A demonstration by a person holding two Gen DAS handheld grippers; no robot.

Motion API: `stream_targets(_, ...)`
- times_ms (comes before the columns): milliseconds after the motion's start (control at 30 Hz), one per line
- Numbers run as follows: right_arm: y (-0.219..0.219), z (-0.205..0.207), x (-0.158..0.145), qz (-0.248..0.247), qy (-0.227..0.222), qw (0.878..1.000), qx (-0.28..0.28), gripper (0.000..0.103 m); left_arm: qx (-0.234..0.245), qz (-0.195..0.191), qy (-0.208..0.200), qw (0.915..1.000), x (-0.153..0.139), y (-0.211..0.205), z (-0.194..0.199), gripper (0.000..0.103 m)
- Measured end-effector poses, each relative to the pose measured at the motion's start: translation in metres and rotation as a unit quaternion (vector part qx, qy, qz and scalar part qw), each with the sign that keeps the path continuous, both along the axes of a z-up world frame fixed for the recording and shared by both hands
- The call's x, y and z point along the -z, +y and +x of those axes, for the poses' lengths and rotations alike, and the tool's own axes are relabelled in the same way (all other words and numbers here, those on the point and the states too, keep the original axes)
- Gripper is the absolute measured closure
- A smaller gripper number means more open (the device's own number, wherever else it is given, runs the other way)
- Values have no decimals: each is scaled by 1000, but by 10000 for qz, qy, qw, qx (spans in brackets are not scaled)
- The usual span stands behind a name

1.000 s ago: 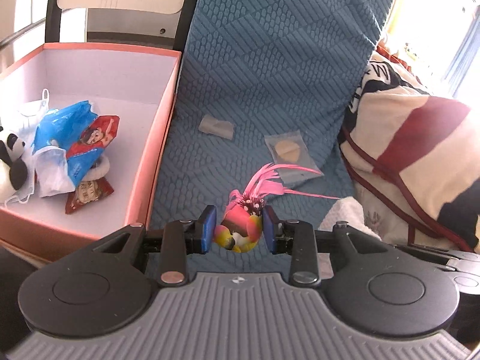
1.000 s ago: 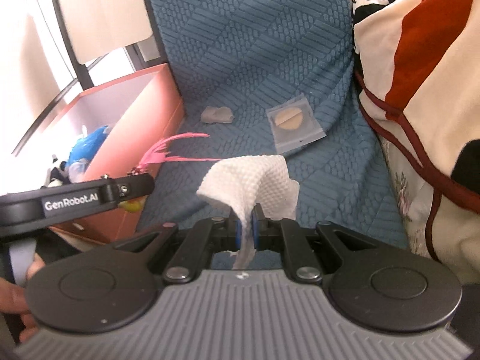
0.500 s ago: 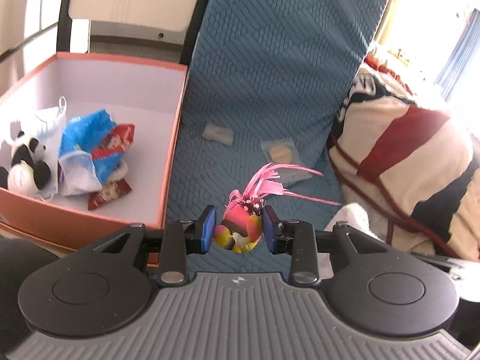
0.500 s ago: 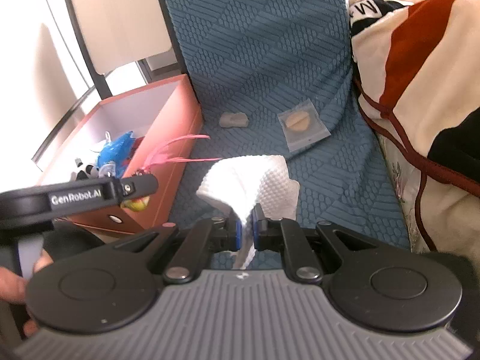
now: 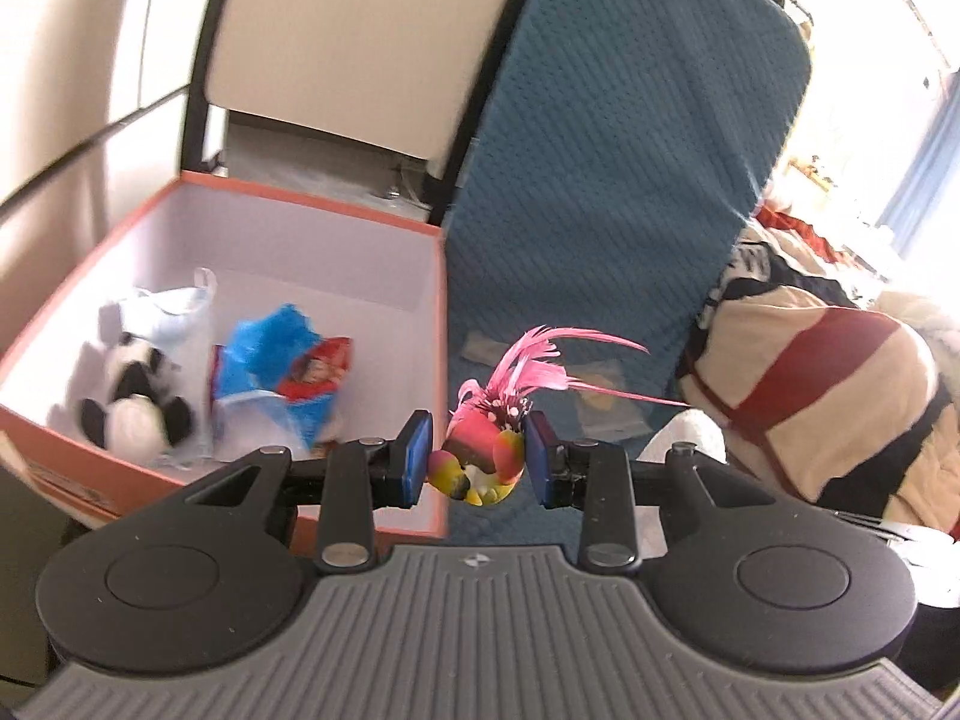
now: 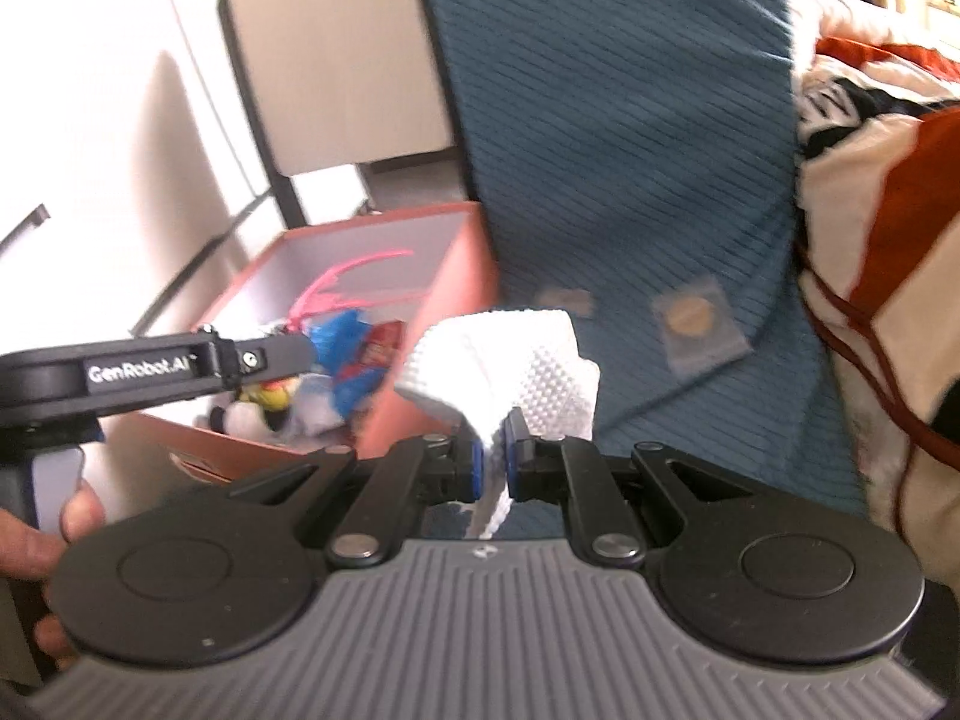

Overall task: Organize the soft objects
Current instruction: 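Carry the feathered toy with the left tool while the right tool carries the towel over the box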

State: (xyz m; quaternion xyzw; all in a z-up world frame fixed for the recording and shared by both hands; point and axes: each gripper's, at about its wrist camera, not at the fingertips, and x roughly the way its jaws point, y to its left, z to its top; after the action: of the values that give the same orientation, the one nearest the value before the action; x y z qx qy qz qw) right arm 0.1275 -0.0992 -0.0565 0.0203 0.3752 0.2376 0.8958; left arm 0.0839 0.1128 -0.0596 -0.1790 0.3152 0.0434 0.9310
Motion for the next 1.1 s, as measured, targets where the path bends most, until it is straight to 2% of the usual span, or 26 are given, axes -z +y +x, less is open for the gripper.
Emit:
stream_targets(200,37,-3,-3,157,24,9993,-348,92,-261,179,27,9995,-9,31,-15,65)
stream_targets(500,88,-7,-6,129,65,9963,-848,92,-597,132,127,9980,-10,71,-31,65)
stream_targets(633,108,-2,-2,19,159,9940,-1081,92,-683,145,205,9973,-6,89,-25,65)
stream_targets(1100,171,41,21,-265,305,9925,-1158,91,-626,-10,543,9966,30,153,30,65)
